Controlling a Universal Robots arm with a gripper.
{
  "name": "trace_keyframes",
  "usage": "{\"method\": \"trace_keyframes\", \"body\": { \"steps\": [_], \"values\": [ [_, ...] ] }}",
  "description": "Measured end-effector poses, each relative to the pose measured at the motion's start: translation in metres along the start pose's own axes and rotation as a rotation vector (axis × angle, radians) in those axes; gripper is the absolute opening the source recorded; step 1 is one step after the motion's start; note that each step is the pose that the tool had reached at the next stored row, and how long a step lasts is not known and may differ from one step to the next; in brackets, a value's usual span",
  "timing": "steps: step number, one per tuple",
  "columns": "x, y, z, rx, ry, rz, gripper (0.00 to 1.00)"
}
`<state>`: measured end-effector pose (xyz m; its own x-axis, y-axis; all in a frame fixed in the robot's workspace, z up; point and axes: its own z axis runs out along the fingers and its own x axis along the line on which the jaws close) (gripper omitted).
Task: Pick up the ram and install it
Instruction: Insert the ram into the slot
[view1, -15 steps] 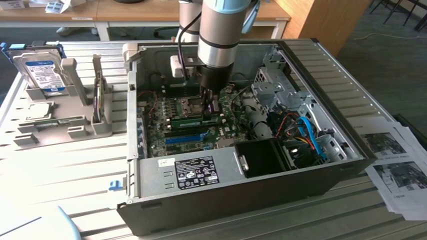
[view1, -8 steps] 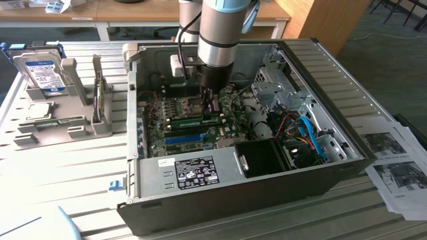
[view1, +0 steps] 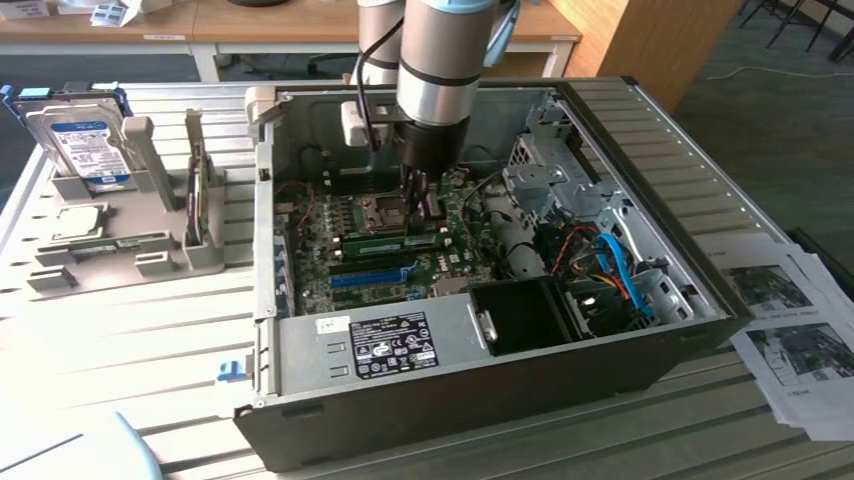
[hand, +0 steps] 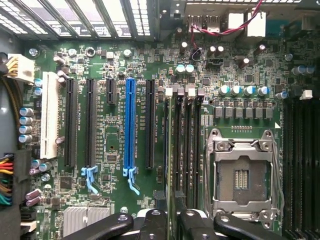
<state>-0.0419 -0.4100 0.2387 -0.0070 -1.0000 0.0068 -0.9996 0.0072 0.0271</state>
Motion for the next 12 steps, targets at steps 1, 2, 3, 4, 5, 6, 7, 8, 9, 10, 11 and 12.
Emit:
{"method": "trace_keyframes", "body": {
  "steps": [1, 2, 3, 4, 5, 6, 7, 8, 9, 10, 11, 12],
  "values": [
    [0.0, 0.0, -0.0013, 0.0, 0.0, 0.0, 0.18],
    [0.0, -0.0001, -0.0025, 0.0, 0.0, 0.0, 0.18],
    [0.0, -0.0002, -0.0037, -0.0001, 0.0, 0.0, 0.18],
    [0.0, -0.0002, -0.0048, 0.0, -0.0001, 0.0, 0.18],
    [0.0, -0.0002, -0.0058, -0.0001, 0.0, 0.0, 0.18],
    [0.0, -0.0002, -0.0068, -0.0001, 0.0, 0.0, 0.18],
    [0.0, -0.0002, -0.0078, -0.0001, 0.0, 0.0, 0.18],
    [0.0, -0.0002, -0.0088, -0.0001, 0.0, 0.0, 0.18],
    [0.0, -0.0002, -0.0099, 0.0, 0.0, 0.0, 0.18],
    [0.0, -0.0002, -0.011, 0.0, -0.0001, 0.0, 0.18],
    [0.0, -0.0001, -0.0121, -0.0001, 0.0, 0.0, 0.18],
    [0.0, -0.0001, -0.0132, 0.0, -0.0001, 0.0, 0.18]
  ]
}}
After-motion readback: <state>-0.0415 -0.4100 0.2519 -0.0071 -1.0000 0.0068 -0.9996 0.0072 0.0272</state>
